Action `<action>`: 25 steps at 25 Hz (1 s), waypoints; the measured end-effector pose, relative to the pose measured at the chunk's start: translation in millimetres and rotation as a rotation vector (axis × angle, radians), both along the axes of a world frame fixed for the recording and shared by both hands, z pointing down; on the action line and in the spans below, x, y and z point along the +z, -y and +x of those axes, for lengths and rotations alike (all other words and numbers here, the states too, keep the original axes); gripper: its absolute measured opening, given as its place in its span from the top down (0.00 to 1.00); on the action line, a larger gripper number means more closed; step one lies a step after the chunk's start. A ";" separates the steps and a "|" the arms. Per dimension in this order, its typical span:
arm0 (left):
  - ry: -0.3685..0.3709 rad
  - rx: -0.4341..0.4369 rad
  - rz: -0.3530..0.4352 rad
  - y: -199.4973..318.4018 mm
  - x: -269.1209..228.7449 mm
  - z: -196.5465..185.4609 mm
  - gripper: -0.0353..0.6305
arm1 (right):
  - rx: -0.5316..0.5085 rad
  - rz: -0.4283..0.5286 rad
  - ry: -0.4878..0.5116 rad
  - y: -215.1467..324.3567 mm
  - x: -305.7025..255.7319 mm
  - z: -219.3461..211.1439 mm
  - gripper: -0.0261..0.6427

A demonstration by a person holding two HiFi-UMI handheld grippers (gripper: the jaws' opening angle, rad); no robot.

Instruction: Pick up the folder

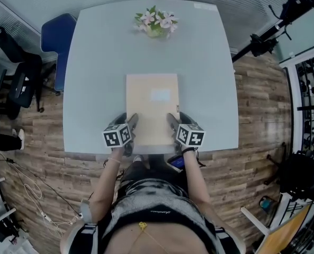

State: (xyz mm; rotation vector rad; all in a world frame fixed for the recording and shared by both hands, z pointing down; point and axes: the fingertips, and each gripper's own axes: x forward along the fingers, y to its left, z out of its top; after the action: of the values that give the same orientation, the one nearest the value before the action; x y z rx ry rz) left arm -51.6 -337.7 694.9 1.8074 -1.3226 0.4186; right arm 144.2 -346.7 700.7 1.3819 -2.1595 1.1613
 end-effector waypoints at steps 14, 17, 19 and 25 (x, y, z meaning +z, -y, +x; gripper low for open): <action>0.029 -0.056 0.272 18.6 -126.9 11.1 0.63 | 0.042 0.290 -0.061 16.2 -133.0 13.5 0.63; 0.038 -0.069 0.351 20.0 -164.1 8.9 0.63 | 0.042 0.366 -0.061 17.8 -170.0 11.1 0.63; 0.042 -0.074 0.404 20.8 -189.0 8.1 0.63 | 0.043 0.409 -0.049 18.9 -192.2 10.6 0.63; 0.055 -0.089 0.537 20.2 -248.4 5.7 0.63 | 0.056 0.526 -0.038 17.2 -249.2 8.8 0.63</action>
State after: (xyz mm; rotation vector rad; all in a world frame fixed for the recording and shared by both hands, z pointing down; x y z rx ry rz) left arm -46.0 -357.8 446.4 2.1664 -1.6583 0.0617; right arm 153.0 -363.8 451.5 1.6551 -2.5215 0.5895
